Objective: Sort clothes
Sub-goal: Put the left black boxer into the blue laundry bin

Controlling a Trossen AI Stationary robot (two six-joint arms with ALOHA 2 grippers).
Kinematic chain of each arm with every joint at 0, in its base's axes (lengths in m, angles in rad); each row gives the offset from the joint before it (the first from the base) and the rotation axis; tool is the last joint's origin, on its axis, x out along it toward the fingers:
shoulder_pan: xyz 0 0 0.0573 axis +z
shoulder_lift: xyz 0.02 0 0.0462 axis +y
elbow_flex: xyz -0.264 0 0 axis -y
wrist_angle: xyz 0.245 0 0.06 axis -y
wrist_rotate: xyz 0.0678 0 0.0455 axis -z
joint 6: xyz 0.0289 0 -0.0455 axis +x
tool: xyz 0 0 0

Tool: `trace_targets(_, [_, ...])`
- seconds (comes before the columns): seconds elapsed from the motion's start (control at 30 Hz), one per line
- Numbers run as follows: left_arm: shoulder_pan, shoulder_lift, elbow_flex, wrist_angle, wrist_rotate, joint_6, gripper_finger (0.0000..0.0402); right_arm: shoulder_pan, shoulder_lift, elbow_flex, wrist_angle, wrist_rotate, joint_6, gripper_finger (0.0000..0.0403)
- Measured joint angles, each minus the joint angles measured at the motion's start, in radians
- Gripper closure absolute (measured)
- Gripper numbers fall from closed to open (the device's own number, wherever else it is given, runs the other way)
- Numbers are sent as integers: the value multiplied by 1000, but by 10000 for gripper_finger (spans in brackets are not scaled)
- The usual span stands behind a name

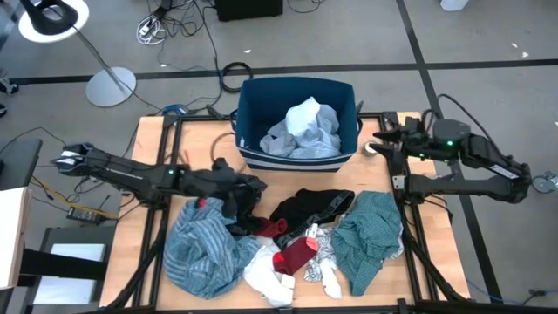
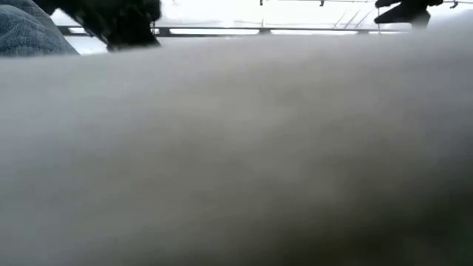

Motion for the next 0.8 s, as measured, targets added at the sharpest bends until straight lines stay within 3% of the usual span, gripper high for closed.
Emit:
trace_targets(0.27, [16, 238, 128, -130, 19, -13, 237, 25, -47, 1, -3, -50, 26, 197])
trace_targets(0.4, [42, 297, 173, -195, 42, -59, 287, 34, -53, -14, -7, -73, 46, 198])
trace_targets(0.47, [45, 297, 190, -210, 50, -36, 350, 40, -54, -25, -5, -78, 53, 198])
trace_targets(0.53, [43, 289, 219, -210, 55, -8, 386, 47, -62, -39, -5, -78, 65, 198])
trace_targets(0.8, [43, 234, 449, -398, -10, 68, 400, 70, -106, -112, -2, -79, 80, 200])
